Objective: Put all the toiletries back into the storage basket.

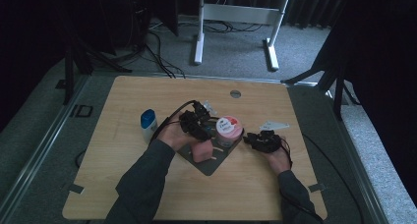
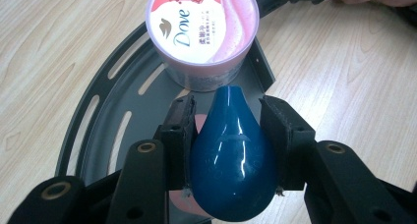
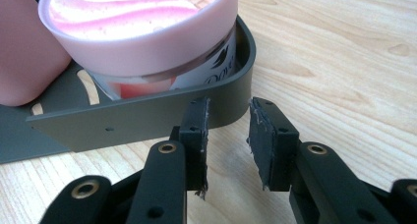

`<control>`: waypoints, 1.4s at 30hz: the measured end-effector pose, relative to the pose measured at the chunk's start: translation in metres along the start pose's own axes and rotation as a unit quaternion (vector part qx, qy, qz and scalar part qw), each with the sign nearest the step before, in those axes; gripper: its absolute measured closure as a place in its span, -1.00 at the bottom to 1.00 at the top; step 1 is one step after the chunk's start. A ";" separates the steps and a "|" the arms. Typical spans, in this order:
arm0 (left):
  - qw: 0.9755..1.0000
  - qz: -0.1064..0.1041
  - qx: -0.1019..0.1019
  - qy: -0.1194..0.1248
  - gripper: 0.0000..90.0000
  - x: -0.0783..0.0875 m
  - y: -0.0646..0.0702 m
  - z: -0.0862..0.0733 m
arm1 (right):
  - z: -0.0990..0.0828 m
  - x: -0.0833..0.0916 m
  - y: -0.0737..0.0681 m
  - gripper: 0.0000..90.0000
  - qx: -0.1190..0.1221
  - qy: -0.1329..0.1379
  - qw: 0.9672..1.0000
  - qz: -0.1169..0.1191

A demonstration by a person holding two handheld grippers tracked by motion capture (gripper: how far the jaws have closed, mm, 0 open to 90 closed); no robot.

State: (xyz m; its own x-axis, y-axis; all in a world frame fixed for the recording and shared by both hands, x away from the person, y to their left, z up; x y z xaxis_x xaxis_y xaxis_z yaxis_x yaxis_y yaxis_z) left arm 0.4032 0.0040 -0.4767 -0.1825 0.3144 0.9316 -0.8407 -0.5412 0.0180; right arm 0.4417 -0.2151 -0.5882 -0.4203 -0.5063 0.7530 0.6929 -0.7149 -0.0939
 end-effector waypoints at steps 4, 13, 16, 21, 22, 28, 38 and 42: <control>1.000 0.001 0.003 0.001 0.30 -0.001 -0.002 0.002 | 0.001 0.000 0.000 0.52 -0.001 0.000 1.000 0.000; 1.000 0.007 0.008 -0.003 0.30 -0.003 -0.007 0.007 | 0.003 0.001 0.000 0.52 0.001 0.002 1.000 0.000; 1.000 0.011 0.008 -0.005 0.30 -0.003 -0.008 0.010 | 0.003 0.001 0.000 0.52 0.000 0.003 1.000 0.001; 1.000 0.013 0.011 -0.004 0.30 -0.003 -0.012 0.015 | 0.004 0.001 0.000 0.52 -0.001 0.004 1.000 0.001; 1.000 0.013 0.013 -0.004 0.30 -0.003 -0.012 0.016 | 0.004 0.001 0.000 0.52 -0.001 0.004 1.000 0.001; 1.000 0.009 0.024 0.002 0.30 -0.005 -0.018 0.019 | 0.006 0.003 0.001 0.52 0.001 0.006 1.000 -0.002; 0.999 0.017 0.031 0.007 0.30 -0.008 -0.024 0.022 | 0.012 0.006 0.002 0.52 0.002 0.011 1.000 -0.002; 0.999 0.016 0.037 0.010 0.30 -0.009 -0.026 0.023 | 0.015 0.007 0.001 0.52 0.003 0.014 1.000 -0.003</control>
Point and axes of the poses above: each handheld gripper's, and its own axes: x roughly backward along the jaws, z roughly out of its top, y roughly to its right, the point moved 7 cm from there along -x, roughly forward along the jaws, and after that the axes turned 11 degrees about -y, right-handed, at the moved point
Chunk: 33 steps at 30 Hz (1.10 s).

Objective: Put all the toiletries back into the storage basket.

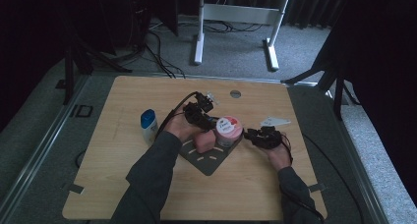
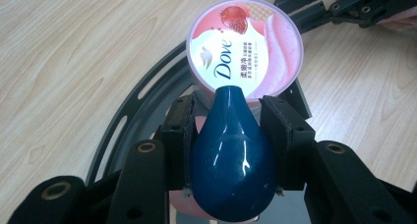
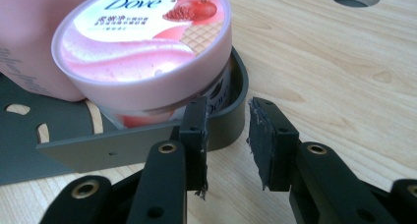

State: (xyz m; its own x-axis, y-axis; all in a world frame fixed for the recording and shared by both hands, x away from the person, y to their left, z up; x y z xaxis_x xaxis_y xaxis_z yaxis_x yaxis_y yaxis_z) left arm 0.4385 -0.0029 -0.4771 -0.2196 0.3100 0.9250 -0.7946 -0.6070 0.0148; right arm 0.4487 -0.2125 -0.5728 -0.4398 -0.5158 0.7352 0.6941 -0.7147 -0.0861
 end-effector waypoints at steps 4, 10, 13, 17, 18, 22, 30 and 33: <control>1.000 -0.002 0.005 0.004 0.30 -0.001 -0.003 0.002 | 0.003 0.001 0.000 0.52 0.001 0.002 1.000 0.000; 1.000 -0.002 0.015 0.011 0.30 -0.002 -0.006 0.004 | 0.004 -0.001 0.001 0.52 0.000 0.002 1.000 -0.001; 1.000 0.000 0.012 0.009 0.30 -0.002 -0.007 0.006 | 0.005 -0.001 0.001 0.52 -0.001 0.002 1.000 0.000; 1.000 0.008 0.011 0.005 0.30 -0.004 -0.009 0.009 | 0.005 -0.002 0.001 0.52 -0.002 0.001 1.000 0.000; 1.000 0.006 0.013 0.006 0.30 -0.004 -0.009 0.010 | 0.005 -0.003 0.001 0.52 -0.003 0.001 1.000 0.000; 1.000 0.010 0.014 0.007 0.30 -0.005 -0.010 0.012 | 0.005 -0.003 0.002 0.52 -0.005 0.001 1.000 0.001; 1.000 0.013 0.021 0.008 0.30 -0.006 -0.015 0.015 | 0.007 -0.003 0.003 0.52 -0.007 0.005 1.000 0.001; 1.000 0.013 0.025 0.010 0.30 -0.007 -0.018 0.016 | 0.007 -0.003 0.003 0.52 -0.008 0.005 1.000 0.001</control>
Point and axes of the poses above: each handheld gripper's, and its own axes: x roughly backward along the jaws, z roughly out of its top, y roughly to its right, the point moved 7 cm from there along -x, roughly forward along the jaws, and after that the axes turned 11 degrees about -y, right-handed, at the moved point
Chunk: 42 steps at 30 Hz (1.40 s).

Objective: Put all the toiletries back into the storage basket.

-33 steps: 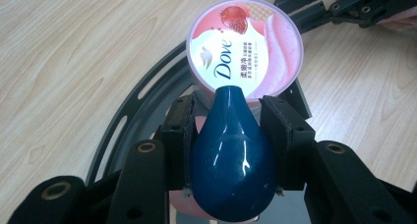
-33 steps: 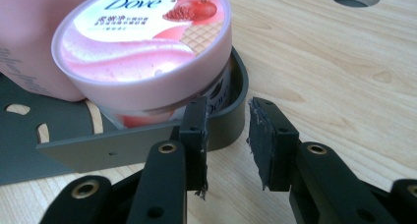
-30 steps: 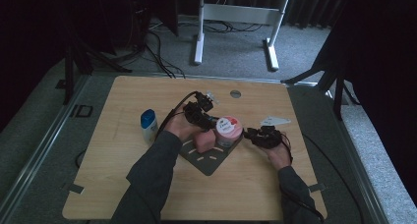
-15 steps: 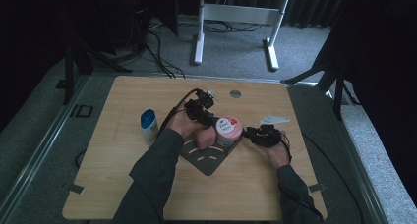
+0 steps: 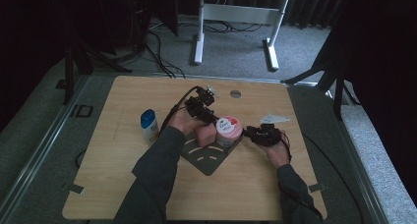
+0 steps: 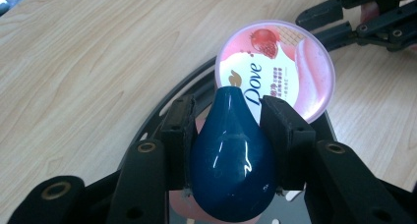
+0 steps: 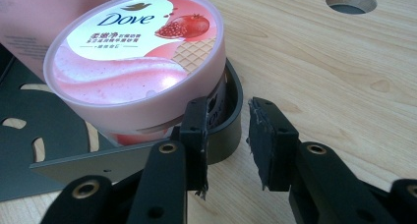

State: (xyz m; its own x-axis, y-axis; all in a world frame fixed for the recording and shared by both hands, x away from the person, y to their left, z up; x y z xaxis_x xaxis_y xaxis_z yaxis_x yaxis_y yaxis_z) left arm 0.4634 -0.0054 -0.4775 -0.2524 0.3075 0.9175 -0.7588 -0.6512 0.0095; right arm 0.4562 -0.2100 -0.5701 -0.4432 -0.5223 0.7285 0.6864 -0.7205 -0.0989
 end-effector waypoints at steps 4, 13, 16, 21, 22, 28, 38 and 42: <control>1.000 -0.002 0.006 0.005 0.30 0.000 -0.003 0.001 | 0.000 0.000 0.000 0.52 -0.001 0.000 1.000 0.001; 1.000 0.006 0.019 0.014 0.30 -0.002 -0.012 0.003 | -0.001 0.000 0.001 0.53 -0.001 0.000 1.000 0.002; 1.000 0.007 0.024 0.019 0.30 -0.002 -0.015 0.005 | -0.002 -0.001 0.001 0.53 -0.002 -0.001 1.000 0.002; 0.999 0.011 0.029 0.023 0.30 -0.004 -0.016 0.008 | -0.003 -0.001 0.001 0.53 -0.002 -0.002 1.000 0.002; 0.999 0.011 0.028 0.022 0.30 -0.004 -0.016 0.008 | -0.003 -0.001 0.001 0.53 -0.002 -0.001 1.000 0.002; 0.999 0.016 0.028 0.021 0.30 -0.003 -0.017 0.012 | -0.004 -0.001 0.001 0.53 -0.002 -0.002 1.000 0.003; 0.999 0.020 0.035 0.023 0.30 -0.006 -0.021 0.016 | -0.004 -0.001 0.001 0.53 -0.001 -0.002 1.000 0.004; 0.998 0.022 0.041 0.031 0.30 -0.007 -0.022 0.018 | -0.004 -0.001 0.000 0.53 0.001 -0.002 1.000 0.004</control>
Point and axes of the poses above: each handheld gripper's, and its own axes: x roughly backward along the jaws, z roughly out of its top, y roughly to its right, the point moved 7 cm from there along -x, roughly forward along the jaws, and after that the axes turned 11 degrees about -y, right-handed, at the moved point
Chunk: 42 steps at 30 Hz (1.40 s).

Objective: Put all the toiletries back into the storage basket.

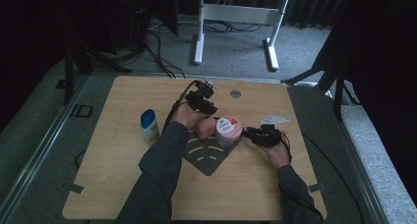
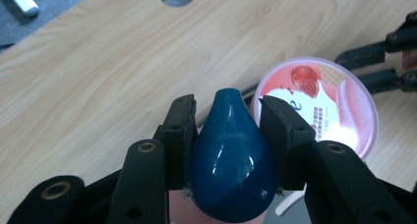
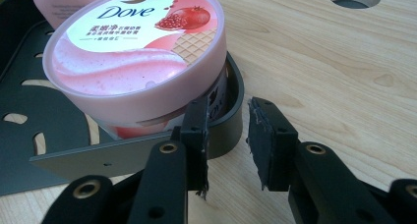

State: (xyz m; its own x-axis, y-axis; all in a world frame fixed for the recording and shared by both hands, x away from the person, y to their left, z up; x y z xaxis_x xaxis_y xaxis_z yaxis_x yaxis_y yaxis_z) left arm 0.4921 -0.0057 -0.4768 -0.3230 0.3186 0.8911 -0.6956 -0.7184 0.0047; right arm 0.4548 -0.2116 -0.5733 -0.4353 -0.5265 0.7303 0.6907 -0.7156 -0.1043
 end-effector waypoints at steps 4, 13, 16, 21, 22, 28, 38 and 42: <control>1.000 -0.002 0.004 -0.001 0.30 -0.001 -0.002 0.000 | 0.000 0.000 0.000 0.53 0.000 0.000 1.000 0.000; 1.000 -0.008 0.008 -0.004 0.29 -0.001 -0.003 -0.001 | 0.000 0.000 -0.001 0.53 0.000 0.001 1.000 0.000; 1.000 -0.012 0.009 -0.009 0.29 0.000 -0.004 -0.004 | 0.000 0.000 -0.001 0.53 0.001 0.000 1.000 0.000; 1.000 -0.017 0.011 -0.013 0.27 -0.001 -0.003 -0.003 | 0.000 0.000 -0.001 0.53 0.001 0.000 1.000 0.000; 1.000 -0.020 0.015 -0.012 0.24 0.000 -0.003 -0.004 | 0.000 0.000 -0.001 0.53 0.001 0.001 1.000 0.000; 0.999 -0.037 0.014 -0.017 0.04 0.004 -0.002 -0.008 | -0.001 0.000 -0.001 0.53 0.000 0.000 1.000 0.001; 0.999 -0.034 0.013 -0.015 -0.07 0.012 0.000 -0.013 | -0.004 -0.001 -0.001 0.53 -0.001 -0.003 1.000 0.001; 0.999 -0.032 0.014 -0.018 -0.12 0.011 -0.001 -0.014 | -0.004 -0.001 -0.001 0.53 0.000 -0.003 1.000 0.001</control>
State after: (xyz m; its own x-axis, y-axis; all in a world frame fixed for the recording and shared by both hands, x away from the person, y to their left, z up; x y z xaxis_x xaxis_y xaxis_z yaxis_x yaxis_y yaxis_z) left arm 0.4797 0.0072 -0.4733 -0.2545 0.3425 0.9044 -0.6952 -0.7149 0.0751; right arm 0.4515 -0.2122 -0.5765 -0.4293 -0.5253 0.7347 0.6917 -0.7143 -0.1065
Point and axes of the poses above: each handheld gripper's, and its own axes: x roughly backward along the jaws, z roughly out of its top, y roughly to its right, the point moved 7 cm from there along -x, roughly forward along the jaws, and after that the axes turned 11 degrees about -y, right-handed, at the moved point
